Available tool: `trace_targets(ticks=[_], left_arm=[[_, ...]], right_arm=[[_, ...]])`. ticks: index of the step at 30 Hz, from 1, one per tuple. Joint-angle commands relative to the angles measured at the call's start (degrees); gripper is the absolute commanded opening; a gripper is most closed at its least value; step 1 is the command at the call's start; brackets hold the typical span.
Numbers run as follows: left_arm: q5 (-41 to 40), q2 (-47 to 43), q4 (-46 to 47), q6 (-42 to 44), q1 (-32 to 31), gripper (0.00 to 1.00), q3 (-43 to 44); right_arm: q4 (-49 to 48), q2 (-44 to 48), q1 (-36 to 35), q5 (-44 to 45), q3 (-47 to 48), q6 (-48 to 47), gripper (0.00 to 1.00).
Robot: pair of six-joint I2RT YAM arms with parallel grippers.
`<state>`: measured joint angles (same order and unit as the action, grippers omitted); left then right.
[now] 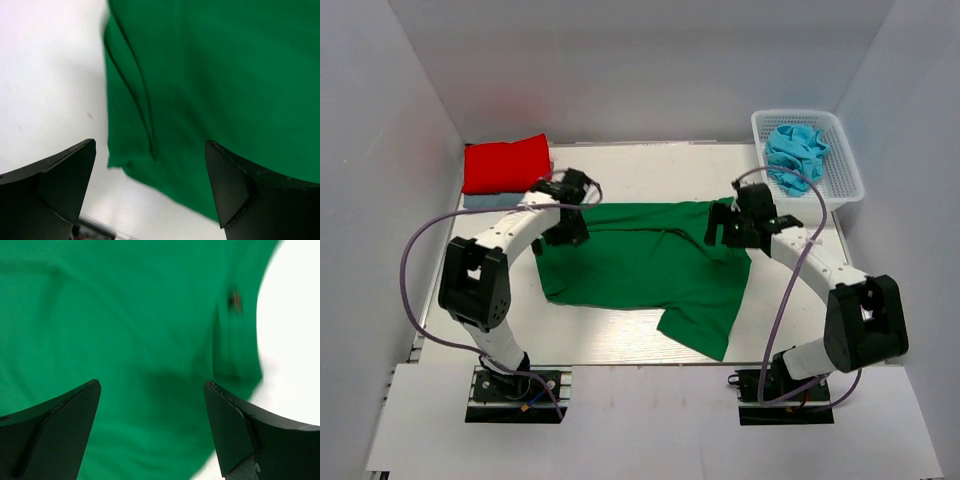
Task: Fold and stack the t-shirts
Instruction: Fold the flattened tshirt in 1/3 of the way, then grap the side of the flattened tshirt closest away from the robot with both arms
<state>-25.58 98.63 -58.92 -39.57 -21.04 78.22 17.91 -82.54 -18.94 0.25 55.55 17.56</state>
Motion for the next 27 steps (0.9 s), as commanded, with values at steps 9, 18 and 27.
trace_targets(ticks=[9,18,27], left_arm=[[8.5,-5.2,3.4,-3.0,-4.4,0.93,-13.9],[4.0,-3.4,3.4,-4.9,-4.4,0.84,-17.1],[0.9,-1.1,2.8,-4.4,-3.0,0.64,-18.3]], right_arm=[[2.7,11.0,-0.6,-1.5,-12.8,5.3,0.9],[3.2,11.7,-0.7,-0.6,-14.3,4.5,0.9],[3.9,12.0,-0.4,1.2,-15.5,4.5,0.9]])
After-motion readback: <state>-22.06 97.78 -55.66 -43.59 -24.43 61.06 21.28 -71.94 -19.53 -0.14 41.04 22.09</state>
